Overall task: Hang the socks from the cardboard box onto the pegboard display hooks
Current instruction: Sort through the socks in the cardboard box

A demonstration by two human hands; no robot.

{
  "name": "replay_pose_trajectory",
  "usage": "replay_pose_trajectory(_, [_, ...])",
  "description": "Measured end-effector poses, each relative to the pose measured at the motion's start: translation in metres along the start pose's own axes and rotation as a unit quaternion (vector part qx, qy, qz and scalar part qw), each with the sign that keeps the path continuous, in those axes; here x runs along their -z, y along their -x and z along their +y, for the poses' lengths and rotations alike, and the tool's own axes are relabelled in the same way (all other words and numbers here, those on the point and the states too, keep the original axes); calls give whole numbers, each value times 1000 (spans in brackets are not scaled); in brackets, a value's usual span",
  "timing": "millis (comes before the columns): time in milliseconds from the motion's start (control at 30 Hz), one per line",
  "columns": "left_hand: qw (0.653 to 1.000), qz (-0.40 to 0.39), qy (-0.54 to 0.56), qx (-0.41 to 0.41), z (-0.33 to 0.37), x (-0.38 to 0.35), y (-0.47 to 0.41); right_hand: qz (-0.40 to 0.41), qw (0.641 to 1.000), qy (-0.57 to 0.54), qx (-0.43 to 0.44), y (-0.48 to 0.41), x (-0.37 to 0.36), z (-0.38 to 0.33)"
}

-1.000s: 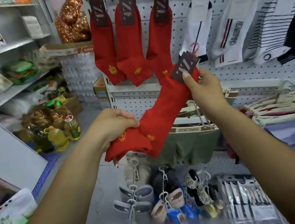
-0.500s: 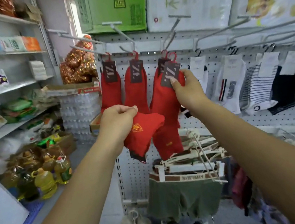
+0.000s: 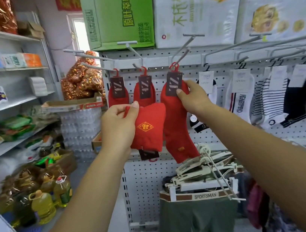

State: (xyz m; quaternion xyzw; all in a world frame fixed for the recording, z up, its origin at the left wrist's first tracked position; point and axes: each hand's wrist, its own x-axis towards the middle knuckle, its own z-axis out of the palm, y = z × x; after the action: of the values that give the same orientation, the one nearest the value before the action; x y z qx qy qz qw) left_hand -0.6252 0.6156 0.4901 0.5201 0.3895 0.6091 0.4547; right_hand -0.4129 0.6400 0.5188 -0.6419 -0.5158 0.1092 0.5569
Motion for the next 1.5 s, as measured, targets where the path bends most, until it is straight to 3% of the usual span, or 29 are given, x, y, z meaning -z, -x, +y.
replay_pose_trajectory(200, [996,-20,76,40,-6,-3,4,58,998,-18,8,52,22,1])
replay_pose_trajectory(400, [986,-50,147,64,-13,-24,22,-101,987,-116,-51,137,39,-2])
replay_pose_trajectory(633, [986,-95,118,75,-38,-46,48,-55,997,-44,-16,151,62,23])
replay_pose_trajectory(833, [975,-168,89,118,-58,-42,67,-59,998,-33,-13,154,79,32])
replay_pose_trajectory(1000, [938,-317,57,124,-66,-32,89,-40,999,-16,-15,157,80,35])
replay_pose_trajectory(1133, [912,-396,-4,105,-72,-29,100,-66,985,-144,-74,158,82,29])
replay_pose_trajectory(1300, [950,-286,11,127,-69,-41,112,-111,948,-264,-137,163,82,34])
replay_pose_trajectory(1433, [962,-164,67,206,-74,-34,107,-60,974,-168,-139,190,85,53])
replay_pose_trajectory(1500, [955,-112,112,252,-77,-30,105,-84,979,-109,-150,212,82,61])
